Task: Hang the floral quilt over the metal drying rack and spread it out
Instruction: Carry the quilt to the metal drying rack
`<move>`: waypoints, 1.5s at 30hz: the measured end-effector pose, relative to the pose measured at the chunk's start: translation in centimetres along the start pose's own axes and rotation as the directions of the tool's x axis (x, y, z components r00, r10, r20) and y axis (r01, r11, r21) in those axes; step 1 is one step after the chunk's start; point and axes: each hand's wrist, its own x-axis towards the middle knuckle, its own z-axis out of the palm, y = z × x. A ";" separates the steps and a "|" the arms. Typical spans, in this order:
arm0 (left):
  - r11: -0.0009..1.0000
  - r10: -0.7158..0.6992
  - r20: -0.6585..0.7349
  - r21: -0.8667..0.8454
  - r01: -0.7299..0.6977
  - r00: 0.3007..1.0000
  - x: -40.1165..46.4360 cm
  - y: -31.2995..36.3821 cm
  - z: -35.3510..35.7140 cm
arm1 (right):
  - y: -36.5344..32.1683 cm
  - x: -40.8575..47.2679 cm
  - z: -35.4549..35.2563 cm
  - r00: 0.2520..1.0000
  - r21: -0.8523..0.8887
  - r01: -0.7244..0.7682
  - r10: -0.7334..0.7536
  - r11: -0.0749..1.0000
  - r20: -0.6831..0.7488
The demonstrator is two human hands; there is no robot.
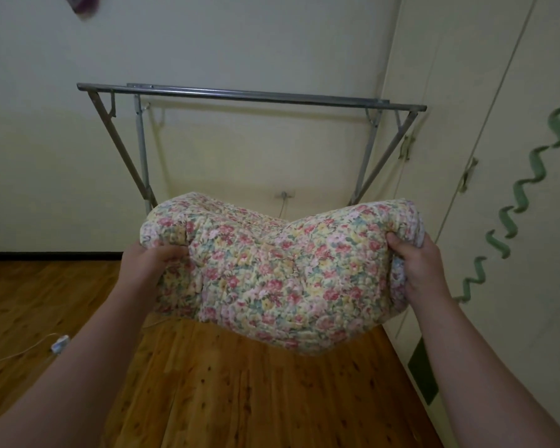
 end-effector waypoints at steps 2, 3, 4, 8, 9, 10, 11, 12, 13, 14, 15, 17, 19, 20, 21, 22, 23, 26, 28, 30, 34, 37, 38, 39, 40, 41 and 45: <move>1.000 -0.005 0.002 -0.005 0.005 1.000 3.1 0.9 -0.2 | 0.7 1.7 2.2 1.000 0.020 0.006 -0.006 1.000 0.000; 1.000 -0.005 0.006 -0.010 0.005 1.000 4.7 1.3 -0.4 | 1.1 2.6 3.3 1.000 0.027 0.010 -0.010 1.000 -0.004; 1.000 0.002 0.015 -0.011 -0.002 1.000 6.5 1.9 -0.5 | 1.6 3.6 4.4 1.000 0.037 0.017 -0.017 0.999 -0.008; 1.000 0.026 0.011 -0.010 -0.026 1.000 12.0 2.9 -0.6 | 2.8 7.0 7.5 0.999 0.057 0.038 -0.038 0.998 -0.004; 1.000 0.028 -0.001 -0.008 -0.028 1.000 13.1 3.0 -0.6 | 3.1 7.7 8.1 0.999 0.060 0.043 -0.043 0.997 -0.003; 1.000 0.030 -0.005 -0.009 -0.030 1.000 14.5 3.1 -0.5 | 3.5 8.7 8.7 0.999 0.066 0.047 -0.047 0.997 -0.003; 1.000 0.028 -0.002 -0.013 -0.028 1.000 15.6 3.1 -0.3 | 3.8 9.6 9.2 0.999 0.065 0.053 -0.052 0.996 -0.009; 1.000 0.025 0.004 -0.011 -0.025 1.000 16.8 3.0 -0.1 | 4.2 10.5 9.6 0.998 0.059 0.057 -0.056 0.997 -0.016; 1.000 0.026 0.007 -0.006 -0.026 1.000 17.7 2.9 0.1 | 4.6 11.2 10.0 0.998 0.057 0.059 -0.057 0.997 -0.025; 1.000 0.028 0.006 -0.005 -0.028 1.000 18.7 2.7 0.3 | 5.1 12.0 10.3 0.998 0.058 0.059 -0.057 0.997 -0.031; 1.000 0.030 0.000 -0.007 -0.030 1.000 19.8 2.5 0.6 | 5.6 13.0 10.7 0.998 0.059 0.058 -0.056 0.997 -0.034; 0.999 0.033 -0.008 -0.017 -0.033 0.999 21.5 2.1 1.0 | 6.6 14.5 11.2 0.998 0.060 0.052 -0.050 0.997 -0.041; 0.999 0.033 -0.018 -0.021 -0.034 0.999 23.3 1.8 1.5 | 7.7 16.1 11.8 0.998 0.059 0.047 -0.044 0.997 -0.048; 0.999 0.031 -0.031 -0.022 -0.032 0.999 24.5 1.5 1.8 | 8.4 17.3 12.2 0.998 0.060 0.043 -0.040 0.997 -0.046; 0.999 0.028 -0.048 -0.017 -0.028 0.998 25.4 1.4 2.0 | 8.9 18.2 12.5 0.998 0.060 0.040 -0.038 0.997 -0.046; 0.999 0.028 -0.060 -0.015 -0.029 0.998 26.5 1.4 2.4 | 9.5 19.3 12.9 0.998 0.065 0.038 -0.036 0.997 -0.043; 0.999 0.030 -0.069 -0.012 -0.031 0.997 27.4 1.3 2.8 | 10.1 20.3 13.1 0.999 0.070 0.035 -0.032 0.997 -0.042; 0.999 0.050 -0.098 0.010 -0.049 0.994 30.4 1.2 4.6 | 11.6 24.0 13.9 0.999 0.078 0.025 -0.022 0.997 -0.035; 0.998 0.055 -0.112 0.019 -0.053 0.992 32.7 1.4 6.3 | 12.3 27.0 14.4 1.000 0.082 0.017 -0.015 0.997 -0.025; 0.997 0.072 -0.105 0.034 -0.069 0.992 34.9 1.7 8.2 | 12.8 30.1 14.9 1.000 0.084 0.012 -0.010 0.996 -0.019; 0.993 0.113 -0.096 0.029 -0.110 0.989 38.7 2.6 11.9 | 13.0 35.5 15.6 1.000 0.099 0.023 -0.025 0.995 0.012; 0.995 0.101 -0.078 0.023 -0.099 0.992 41.2 2.8 14.1 | 13.3 39.1 15.8 0.998 0.105 0.020 -0.026 0.994 0.050; 0.995 0.095 -0.073 0.025 -0.094 0.993 41.9 3.0 14.6 | 13.5 40.0 15.9 0.998 0.099 0.015 -0.021 0.995 0.059; 0.995 0.093 -0.068 0.026 -0.091 0.993 42.6 3.0 15.2 | 13.7 41.0 15.9 0.997 0.093 0.010 -0.017 0.996 0.069; 0.995 0.094 -0.063 0.025 -0.092 0.994 43.3 3.1 15.7 | 13.9 41.8 16.0 0.997 0.092 0.003 -0.010 0.996 0.079; 0.995 0.097 -0.058 0.025 -0.096 0.994 43.9 3.1 16.2 | 14.1 42.6 16.2 0.996 0.091 -0.002 -0.005 0.996 0.086; 0.995 0.099 -0.041 0.000 -0.099 0.994 46.3 3.0 18.1 | 15.1 45.5 17.0 0.994 0.086 -0.023 0.013 0.996 0.111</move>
